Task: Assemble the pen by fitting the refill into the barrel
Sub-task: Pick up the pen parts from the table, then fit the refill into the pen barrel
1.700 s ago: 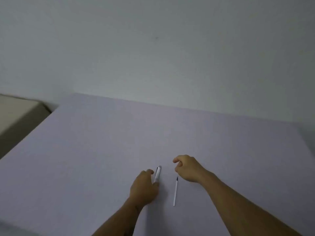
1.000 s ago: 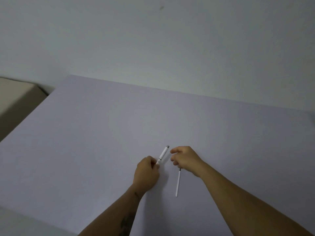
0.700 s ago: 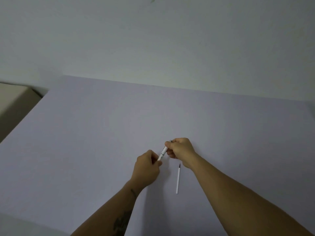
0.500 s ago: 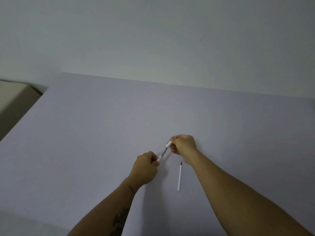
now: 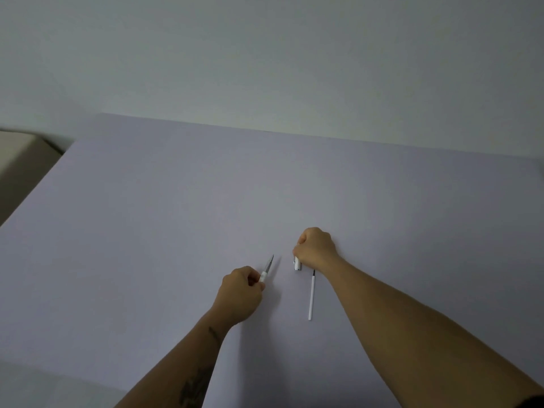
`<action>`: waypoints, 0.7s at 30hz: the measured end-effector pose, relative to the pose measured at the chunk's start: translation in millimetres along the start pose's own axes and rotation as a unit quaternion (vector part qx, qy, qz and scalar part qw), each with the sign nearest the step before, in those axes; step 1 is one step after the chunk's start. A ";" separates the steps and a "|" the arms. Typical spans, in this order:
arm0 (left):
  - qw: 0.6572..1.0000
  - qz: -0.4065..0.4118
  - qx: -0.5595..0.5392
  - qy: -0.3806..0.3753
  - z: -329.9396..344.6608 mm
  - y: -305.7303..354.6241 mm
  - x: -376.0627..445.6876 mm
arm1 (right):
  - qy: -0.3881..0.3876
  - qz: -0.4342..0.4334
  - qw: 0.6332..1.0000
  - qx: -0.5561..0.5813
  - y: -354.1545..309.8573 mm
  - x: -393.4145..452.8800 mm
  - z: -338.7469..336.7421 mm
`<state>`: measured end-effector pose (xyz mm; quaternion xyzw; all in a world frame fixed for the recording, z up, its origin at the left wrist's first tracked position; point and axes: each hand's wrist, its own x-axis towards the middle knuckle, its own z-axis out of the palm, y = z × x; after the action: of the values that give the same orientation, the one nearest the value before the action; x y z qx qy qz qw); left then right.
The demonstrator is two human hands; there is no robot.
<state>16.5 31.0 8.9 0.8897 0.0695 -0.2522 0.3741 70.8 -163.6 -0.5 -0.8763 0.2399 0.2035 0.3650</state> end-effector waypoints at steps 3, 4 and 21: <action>1.000 -0.004 -0.007 -0.007 -1.7 0.6 -2.6 | 0.015 -0.003 1.000 -0.018 -4.5 2.5 5.5; 1.000 -0.004 -0.008 -0.009 -2.2 1.0 -3.0 | 0.021 -0.004 1.000 -0.021 -6.1 3.4 6.7; 0.999 0.003 -0.051 -0.009 -10.9 20.6 -14.3 | -0.045 0.002 0.978 0.205 21.2 -40.3 -16.4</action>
<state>14.9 25.0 35.4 0.8673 0.0766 -0.2556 0.4203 29.4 -177.8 20.2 -0.7721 0.2617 0.1904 0.5469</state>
